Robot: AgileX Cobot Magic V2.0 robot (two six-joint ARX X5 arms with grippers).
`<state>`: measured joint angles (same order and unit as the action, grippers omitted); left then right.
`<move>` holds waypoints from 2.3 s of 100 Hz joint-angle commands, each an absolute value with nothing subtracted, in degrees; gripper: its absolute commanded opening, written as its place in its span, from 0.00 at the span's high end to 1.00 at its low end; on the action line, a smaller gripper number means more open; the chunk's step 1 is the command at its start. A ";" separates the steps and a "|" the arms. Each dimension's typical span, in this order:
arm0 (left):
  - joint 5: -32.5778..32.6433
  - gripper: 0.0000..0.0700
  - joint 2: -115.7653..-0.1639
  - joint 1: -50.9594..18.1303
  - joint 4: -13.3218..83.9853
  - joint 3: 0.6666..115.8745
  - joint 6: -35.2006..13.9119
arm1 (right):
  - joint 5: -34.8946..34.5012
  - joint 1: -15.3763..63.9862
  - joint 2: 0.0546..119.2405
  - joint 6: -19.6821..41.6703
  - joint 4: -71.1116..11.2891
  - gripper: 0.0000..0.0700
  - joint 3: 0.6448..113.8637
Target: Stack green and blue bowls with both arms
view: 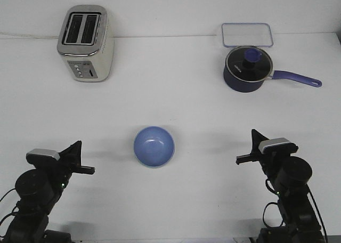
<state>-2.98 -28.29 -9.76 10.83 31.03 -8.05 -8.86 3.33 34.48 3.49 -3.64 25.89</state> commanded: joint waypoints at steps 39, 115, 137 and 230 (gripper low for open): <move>-2.76 0.98 -15.90 -9.63 -8.93 17.02 -4.19 | -8.91 3.46 34.54 4.29 -2.94 1.00 26.17; -2.79 0.98 -0.19 -3.88 -11.92 0.80 -3.64 | -8.91 3.46 34.54 4.29 -2.94 1.00 26.17; -2.79 0.98 -0.19 -3.55 -12.05 0.80 -3.95 | -8.91 3.46 34.54 4.29 -2.94 1.00 26.17; -2.79 0.98 -0.19 -3.55 -12.03 0.80 -3.92 | -8.91 3.40 31.81 4.29 -3.01 1.00 26.17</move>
